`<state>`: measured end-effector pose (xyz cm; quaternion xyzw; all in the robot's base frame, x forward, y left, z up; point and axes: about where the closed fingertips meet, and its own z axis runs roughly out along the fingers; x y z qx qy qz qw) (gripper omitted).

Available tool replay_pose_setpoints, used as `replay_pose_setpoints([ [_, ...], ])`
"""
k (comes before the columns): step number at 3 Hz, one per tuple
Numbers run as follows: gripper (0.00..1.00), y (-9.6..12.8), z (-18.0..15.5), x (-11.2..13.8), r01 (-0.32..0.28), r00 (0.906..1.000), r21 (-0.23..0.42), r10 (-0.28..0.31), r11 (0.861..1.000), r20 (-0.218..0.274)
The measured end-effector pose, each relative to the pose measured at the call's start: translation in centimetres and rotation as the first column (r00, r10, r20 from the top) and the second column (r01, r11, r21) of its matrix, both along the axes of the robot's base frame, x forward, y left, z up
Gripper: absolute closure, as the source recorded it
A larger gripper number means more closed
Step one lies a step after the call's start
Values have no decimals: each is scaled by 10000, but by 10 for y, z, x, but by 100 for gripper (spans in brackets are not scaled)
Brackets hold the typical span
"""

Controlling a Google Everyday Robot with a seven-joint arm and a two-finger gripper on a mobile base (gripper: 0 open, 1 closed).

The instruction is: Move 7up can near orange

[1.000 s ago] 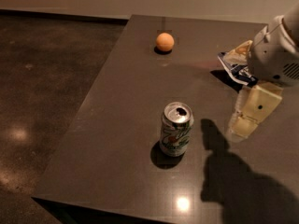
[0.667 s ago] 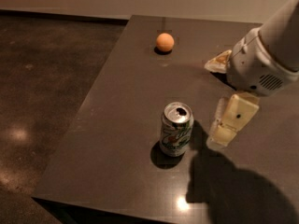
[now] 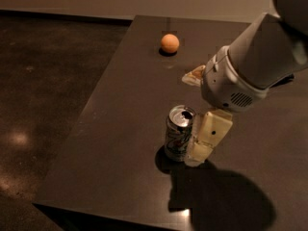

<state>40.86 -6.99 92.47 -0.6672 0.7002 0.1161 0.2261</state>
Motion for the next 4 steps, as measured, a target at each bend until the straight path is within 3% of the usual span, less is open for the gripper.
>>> replay_pose_setpoints([
  [2,43,20,-15,-8,-405,9990,80,406,9991,-185],
  [4,89,24,5,-4,-439,9990,280,441,9986,-76],
])
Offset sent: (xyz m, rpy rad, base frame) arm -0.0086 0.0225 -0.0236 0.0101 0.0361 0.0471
